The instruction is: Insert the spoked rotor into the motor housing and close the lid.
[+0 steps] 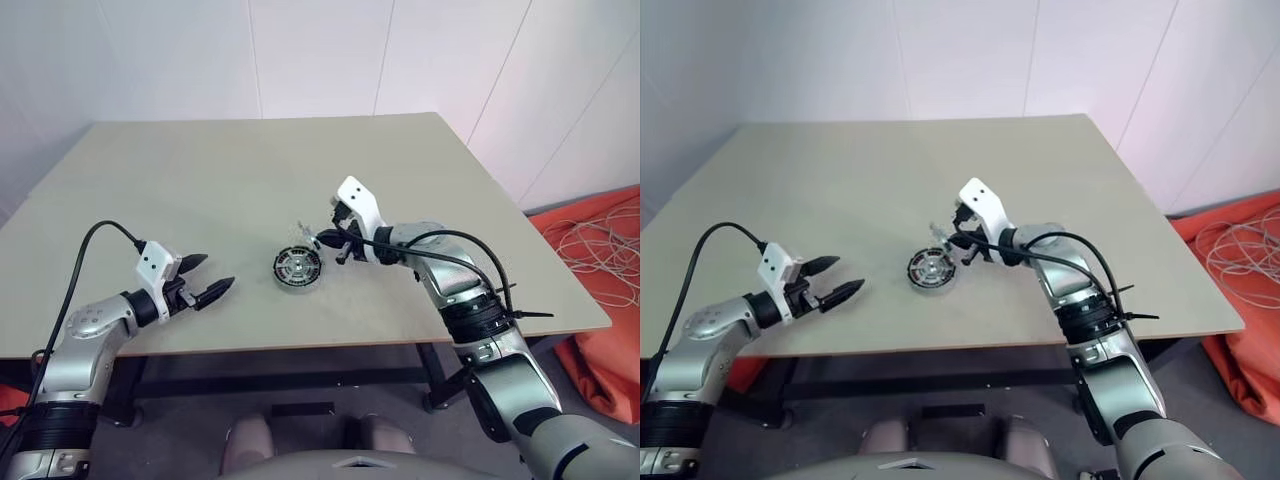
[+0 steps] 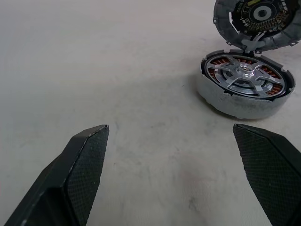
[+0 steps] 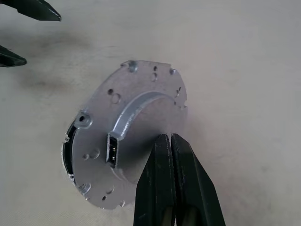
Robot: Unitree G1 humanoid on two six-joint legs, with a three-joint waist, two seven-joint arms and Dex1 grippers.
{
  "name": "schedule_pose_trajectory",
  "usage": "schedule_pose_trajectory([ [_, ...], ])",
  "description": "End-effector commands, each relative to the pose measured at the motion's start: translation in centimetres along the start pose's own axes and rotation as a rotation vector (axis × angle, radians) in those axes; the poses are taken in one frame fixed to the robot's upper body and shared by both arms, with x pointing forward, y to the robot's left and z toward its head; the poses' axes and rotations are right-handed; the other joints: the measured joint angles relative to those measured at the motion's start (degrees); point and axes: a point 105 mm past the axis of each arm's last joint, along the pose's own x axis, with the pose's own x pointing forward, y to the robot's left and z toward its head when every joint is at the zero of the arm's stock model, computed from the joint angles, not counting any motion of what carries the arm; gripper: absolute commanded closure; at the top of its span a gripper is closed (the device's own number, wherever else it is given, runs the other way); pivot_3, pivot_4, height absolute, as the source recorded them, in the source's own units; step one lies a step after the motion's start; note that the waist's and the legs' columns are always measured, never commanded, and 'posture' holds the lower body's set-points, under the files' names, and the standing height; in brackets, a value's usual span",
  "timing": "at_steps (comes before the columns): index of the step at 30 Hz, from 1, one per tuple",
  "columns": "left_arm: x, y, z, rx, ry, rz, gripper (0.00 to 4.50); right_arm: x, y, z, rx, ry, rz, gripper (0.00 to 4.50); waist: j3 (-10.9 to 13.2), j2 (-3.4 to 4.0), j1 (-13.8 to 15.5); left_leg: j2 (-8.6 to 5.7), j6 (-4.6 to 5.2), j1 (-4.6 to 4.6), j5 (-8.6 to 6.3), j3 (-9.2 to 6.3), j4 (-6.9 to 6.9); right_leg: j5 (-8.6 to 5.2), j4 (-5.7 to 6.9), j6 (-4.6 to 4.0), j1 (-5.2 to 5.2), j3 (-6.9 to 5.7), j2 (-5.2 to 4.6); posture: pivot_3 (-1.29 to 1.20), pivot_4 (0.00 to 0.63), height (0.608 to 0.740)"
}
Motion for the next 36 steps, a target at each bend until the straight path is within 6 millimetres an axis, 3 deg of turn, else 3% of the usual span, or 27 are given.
schedule_pose_trajectory([
  [1,0.4,0.0,1.7,0.050,-0.049,-0.004,0.00,0.7,1.1,1.1,-0.030,-0.041,0.048,4.47,0.0,0.00,0.0,-0.01,0.00,-0.01,0.00,0.01,-0.07,0.00,0.00,-0.01,-0.04,0.00,0.00,0.00,0.000,0.740],
  [14,1.2,-0.2,1.9,0.051,-0.059,-0.011,0.00,2.4,2.8,-1.7,-0.057,0.044,0.109,4.47,0.0,-0.01,0.0,-0.11,-0.05,0.00,0.03,0.07,-0.57,0.01,-0.01,-0.02,-0.08,0.10,0.00,0.00,0.000,0.740],
  [20,1.2,-0.2,1.9,0.052,-0.061,-0.008,0.00,1.6,2.7,0.7,-0.015,-0.083,0.123,4.47,0.0,-0.01,0.0,-0.11,-0.18,0.02,0.11,0.05,-0.56,0.01,-0.01,-0.02,-0.06,0.11,0.00,0.00,0.000,0.740],
  [23,1.3,-0.2,1.9,0.052,-0.061,-0.008,0.00,1.1,3.0,0.9,-0.004,-0.124,0.159,3.89,0.0,-0.02,0.0,-0.11,-0.19,0.02,0.11,0.06,-0.56,0.01,-0.01,-0.02,-0.06,0.11,0.00,0.00,0.000,0.740],
  [34,1.3,-0.1,2.0,0.053,-0.065,-0.005,0.00,1.7,2.7,0.8,-0.029,-0.134,0.186,0.09,0.0,-0.02,0.0,-0.11,-0.19,-0.01,0.12,0.07,-0.59,0.01,-0.01,-0.02,-0.08,0.11,0.00,0.00,0.000,0.740],
  [36,1.4,-0.1,2.0,0.053,-0.066,-0.005,0.00,1.8,2.7,0.8,-0.033,-0.133,0.194,0.04,0.0,-0.02,0.0,-0.11,-0.19,0.00,0.12,0.07,-0.59,0.01,-0.01,-0.02,-0.09,0.11,0.00,0.00,0.000,0.740],
])
